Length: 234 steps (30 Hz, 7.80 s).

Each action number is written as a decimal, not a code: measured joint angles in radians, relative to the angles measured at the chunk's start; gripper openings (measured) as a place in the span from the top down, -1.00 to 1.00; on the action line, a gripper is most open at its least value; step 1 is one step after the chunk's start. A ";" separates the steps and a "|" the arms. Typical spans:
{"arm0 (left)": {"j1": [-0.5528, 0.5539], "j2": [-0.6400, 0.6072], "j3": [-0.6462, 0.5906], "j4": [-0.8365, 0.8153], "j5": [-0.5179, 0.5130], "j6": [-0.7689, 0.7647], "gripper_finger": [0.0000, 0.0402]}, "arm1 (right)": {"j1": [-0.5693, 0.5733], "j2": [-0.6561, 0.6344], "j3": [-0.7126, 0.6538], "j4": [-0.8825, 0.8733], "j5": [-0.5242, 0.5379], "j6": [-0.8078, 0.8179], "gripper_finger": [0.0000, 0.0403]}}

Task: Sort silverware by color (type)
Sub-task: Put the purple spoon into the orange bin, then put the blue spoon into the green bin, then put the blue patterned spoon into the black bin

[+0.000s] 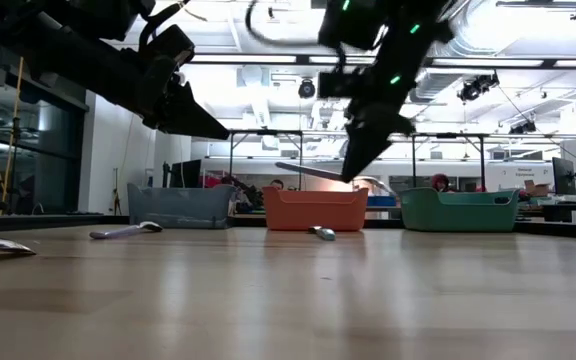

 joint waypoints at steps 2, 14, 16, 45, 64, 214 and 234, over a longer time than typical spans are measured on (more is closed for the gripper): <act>0.000 0.000 0.000 0.000 0.000 0.000 0.98 | -0.095 0.002 0.015 0.024 -0.017 0.014 0.94; 0.001 0.000 0.000 0.007 0.000 0.009 0.98 | -0.425 0.213 0.350 -0.015 -0.146 -0.147 0.93; 0.000 0.000 0.000 0.006 0.000 0.009 0.98 | -0.456 0.265 0.414 -0.039 -0.167 -0.177 0.93; 0.001 0.000 0.000 0.003 0.000 0.019 0.98 | -0.506 0.436 0.614 -0.236 -0.095 -0.192 0.50; 0.003 0.000 0.000 0.003 0.000 0.019 0.98 | -0.395 -0.033 -0.124 0.556 -0.250 0.138 0.99; -0.001 -0.001 -0.112 0.142 0.151 -0.037 0.98 | -0.376 -0.646 -0.887 1.175 -0.486 0.173 1.00; -0.463 -0.001 0.338 -0.953 0.046 -0.824 0.96 | 0.076 -0.646 -0.928 1.201 -0.150 0.129 1.00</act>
